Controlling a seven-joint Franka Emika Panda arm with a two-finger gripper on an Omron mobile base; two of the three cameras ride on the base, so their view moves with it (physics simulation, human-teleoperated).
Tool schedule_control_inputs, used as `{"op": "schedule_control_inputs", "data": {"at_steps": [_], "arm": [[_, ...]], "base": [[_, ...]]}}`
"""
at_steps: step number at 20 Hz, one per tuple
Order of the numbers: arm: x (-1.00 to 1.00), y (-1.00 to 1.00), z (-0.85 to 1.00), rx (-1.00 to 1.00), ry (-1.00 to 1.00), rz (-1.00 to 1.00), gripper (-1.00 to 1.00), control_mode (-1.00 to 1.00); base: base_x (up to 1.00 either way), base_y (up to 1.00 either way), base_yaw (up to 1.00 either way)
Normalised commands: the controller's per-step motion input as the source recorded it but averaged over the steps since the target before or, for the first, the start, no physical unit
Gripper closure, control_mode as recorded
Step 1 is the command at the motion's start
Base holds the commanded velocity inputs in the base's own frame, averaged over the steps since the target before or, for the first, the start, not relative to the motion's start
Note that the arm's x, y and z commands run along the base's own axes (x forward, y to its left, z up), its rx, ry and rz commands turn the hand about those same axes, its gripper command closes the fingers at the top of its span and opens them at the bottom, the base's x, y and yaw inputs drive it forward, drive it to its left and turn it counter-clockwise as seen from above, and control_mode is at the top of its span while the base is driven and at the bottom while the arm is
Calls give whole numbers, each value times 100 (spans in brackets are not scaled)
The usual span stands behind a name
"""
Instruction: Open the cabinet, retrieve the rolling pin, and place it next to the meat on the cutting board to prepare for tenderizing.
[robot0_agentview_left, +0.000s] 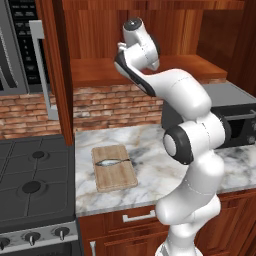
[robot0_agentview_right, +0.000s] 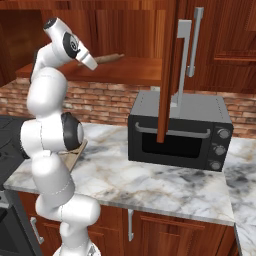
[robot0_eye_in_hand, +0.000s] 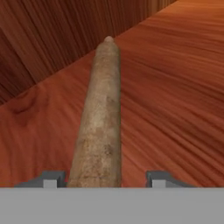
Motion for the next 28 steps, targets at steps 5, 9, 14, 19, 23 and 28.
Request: {"op": "schedule_control_inputs", "data": {"at_steps": [5,9,14,19,23,28], "arm": [[-10,1,-29,0,0,-1,100,-100],[-12,10,-21,0,0,0,100,-100],[-23,22,-6,0,-3,0,100,-100],[-34,35,0,0,-6,0,100,-100],[-50,40,4,0,-8,0,100,-100],[-61,44,7,0,-8,-1,100,-100]], "base": [[0,0,0],[0,0,0],[0,0,0],[0,0,0],[0,0,0],[0,0,0]]}}
